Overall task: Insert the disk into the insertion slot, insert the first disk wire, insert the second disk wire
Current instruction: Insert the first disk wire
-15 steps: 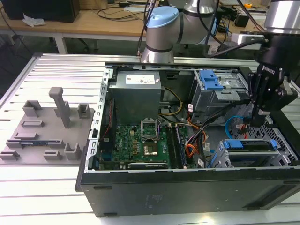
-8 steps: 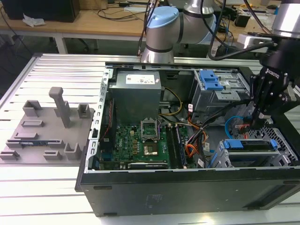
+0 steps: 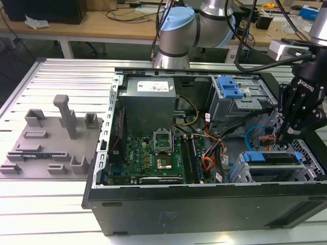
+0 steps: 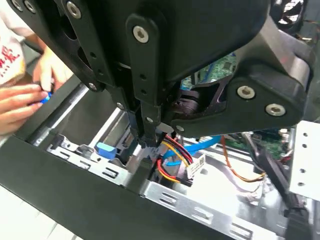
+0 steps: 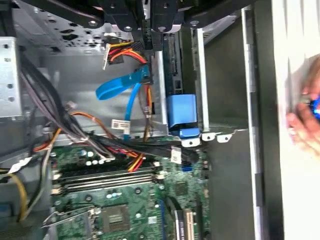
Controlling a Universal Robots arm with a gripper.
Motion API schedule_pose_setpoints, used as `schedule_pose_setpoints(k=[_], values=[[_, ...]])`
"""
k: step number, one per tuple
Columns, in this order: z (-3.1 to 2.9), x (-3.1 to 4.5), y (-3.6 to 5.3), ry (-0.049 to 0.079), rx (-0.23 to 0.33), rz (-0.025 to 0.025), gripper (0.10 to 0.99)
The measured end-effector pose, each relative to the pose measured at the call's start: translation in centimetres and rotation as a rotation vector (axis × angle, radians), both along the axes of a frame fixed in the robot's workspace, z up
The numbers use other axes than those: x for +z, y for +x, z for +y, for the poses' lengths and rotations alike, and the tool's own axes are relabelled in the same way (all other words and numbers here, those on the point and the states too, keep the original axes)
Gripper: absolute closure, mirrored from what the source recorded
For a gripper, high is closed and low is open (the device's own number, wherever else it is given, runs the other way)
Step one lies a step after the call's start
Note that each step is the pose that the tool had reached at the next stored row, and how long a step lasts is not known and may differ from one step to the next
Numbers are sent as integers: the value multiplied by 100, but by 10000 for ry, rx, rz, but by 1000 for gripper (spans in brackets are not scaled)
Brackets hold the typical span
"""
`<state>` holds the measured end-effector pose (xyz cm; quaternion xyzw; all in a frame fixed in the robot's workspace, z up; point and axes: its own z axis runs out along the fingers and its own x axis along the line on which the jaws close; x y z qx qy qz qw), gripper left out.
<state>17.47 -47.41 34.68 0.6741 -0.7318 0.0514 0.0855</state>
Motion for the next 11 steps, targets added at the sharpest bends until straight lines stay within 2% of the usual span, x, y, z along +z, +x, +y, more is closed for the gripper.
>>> schedule_pose_setpoints(k=[1,7,8,10,11], values=[[-20,13,0,330,1,0,922],[-34,24,0,391,-1,-2,922],[-62,31,0,477,5,-2,922],[-89,44,0,533,10,-1,922],[-110,57,0,670,13,-4,922]])
